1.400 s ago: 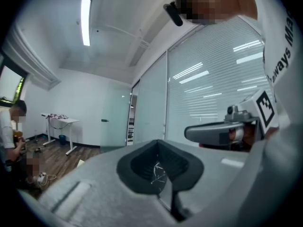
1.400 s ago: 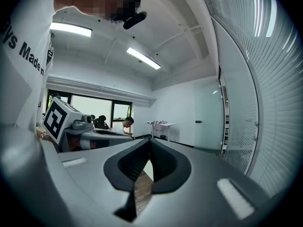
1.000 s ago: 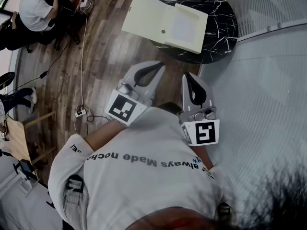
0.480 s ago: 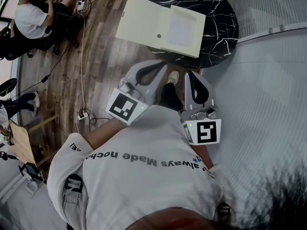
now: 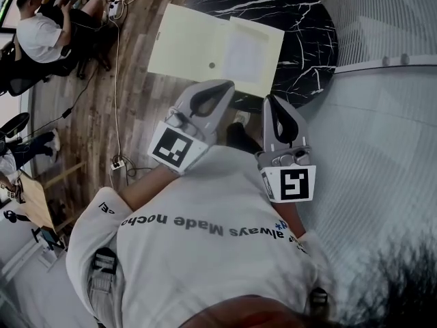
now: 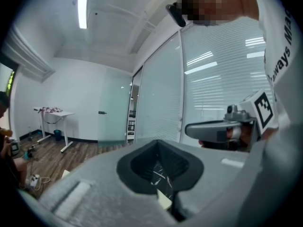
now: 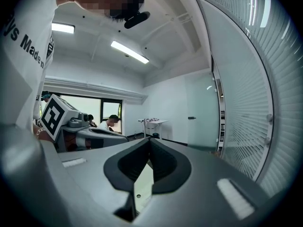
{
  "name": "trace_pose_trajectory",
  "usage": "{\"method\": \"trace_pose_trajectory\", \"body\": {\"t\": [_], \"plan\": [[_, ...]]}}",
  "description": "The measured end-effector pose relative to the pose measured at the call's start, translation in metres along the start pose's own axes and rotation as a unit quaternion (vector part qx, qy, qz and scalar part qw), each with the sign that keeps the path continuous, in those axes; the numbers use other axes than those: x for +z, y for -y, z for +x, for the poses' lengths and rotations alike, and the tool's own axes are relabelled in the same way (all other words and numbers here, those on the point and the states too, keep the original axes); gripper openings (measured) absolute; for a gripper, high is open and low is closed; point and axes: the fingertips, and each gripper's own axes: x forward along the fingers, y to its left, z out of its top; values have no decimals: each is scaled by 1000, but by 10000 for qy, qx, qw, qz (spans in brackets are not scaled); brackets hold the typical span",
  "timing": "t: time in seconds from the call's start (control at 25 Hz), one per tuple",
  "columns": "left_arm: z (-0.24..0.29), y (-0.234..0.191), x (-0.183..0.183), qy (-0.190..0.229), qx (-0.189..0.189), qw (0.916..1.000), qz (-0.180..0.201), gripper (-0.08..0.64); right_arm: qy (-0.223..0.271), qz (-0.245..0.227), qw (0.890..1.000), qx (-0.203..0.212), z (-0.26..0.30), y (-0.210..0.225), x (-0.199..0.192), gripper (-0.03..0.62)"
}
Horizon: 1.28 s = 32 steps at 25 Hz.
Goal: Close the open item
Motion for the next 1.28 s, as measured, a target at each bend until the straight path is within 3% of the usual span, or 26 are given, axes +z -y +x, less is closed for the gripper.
{"method": "trace_pose_trajectory", "body": {"t": [0.4, 0.96, 1.28], "plan": [[73, -23, 8, 40, 321, 9995, 16, 3, -68, -20, 9996, 281, 36, 71, -1, 2], [74, -87, 20, 63, 318, 9995, -32, 3, -177, -121, 9993, 313, 98, 60, 13, 2], [69, -120, -9, -210, 273, 9992, -220, 5, -230, -90, 9993, 284, 119, 51, 11, 2]]}}
